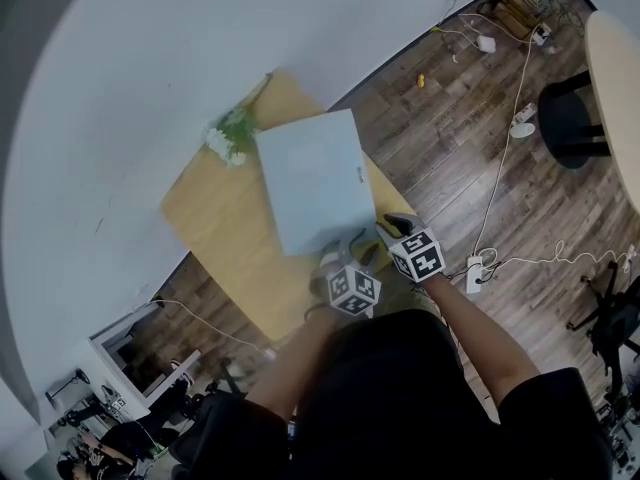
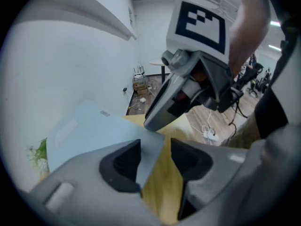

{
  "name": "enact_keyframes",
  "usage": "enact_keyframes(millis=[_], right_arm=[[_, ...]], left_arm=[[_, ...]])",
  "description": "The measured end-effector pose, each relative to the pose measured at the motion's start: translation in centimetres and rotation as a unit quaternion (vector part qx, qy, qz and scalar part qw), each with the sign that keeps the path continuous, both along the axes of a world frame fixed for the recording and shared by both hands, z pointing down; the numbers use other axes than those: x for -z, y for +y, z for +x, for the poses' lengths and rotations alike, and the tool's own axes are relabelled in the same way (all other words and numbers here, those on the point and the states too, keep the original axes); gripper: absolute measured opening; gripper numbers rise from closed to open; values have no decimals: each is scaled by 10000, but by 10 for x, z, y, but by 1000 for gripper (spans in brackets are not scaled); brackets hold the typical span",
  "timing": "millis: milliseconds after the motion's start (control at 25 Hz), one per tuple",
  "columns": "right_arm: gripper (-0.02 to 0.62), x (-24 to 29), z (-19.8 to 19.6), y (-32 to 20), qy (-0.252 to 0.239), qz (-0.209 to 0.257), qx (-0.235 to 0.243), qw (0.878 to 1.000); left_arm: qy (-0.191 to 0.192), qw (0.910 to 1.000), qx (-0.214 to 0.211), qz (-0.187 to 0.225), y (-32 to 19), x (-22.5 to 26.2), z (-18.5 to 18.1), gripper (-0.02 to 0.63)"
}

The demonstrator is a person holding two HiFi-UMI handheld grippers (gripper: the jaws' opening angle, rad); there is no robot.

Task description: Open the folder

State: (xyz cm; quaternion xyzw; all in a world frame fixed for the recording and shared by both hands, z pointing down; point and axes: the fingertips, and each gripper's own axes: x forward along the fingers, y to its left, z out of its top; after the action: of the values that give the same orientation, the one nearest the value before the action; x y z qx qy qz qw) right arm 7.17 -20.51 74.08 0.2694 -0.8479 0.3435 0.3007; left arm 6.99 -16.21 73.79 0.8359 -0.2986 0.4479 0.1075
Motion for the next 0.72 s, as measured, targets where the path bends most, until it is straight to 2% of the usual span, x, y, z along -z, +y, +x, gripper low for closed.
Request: enact_keyframes(millis=[120,240,560,720], right_arm=[[94,-2,0,1,9,4,-38,10000],[92,-2,1,2,-26,-9,-93,10000],[78,-3,2,4,-156,-78,-191,9997],[75,-3,2,2,-200,-62,-147,9997]], left_arm=[[-242,9995,-84,210,-2,0,0,212],[-380,9985,7,404,-9,2,-3,229],[-552,9980,-31,319,-11,-6,-2,256],[-572,9978,19,336,-14,-6,-3,239]])
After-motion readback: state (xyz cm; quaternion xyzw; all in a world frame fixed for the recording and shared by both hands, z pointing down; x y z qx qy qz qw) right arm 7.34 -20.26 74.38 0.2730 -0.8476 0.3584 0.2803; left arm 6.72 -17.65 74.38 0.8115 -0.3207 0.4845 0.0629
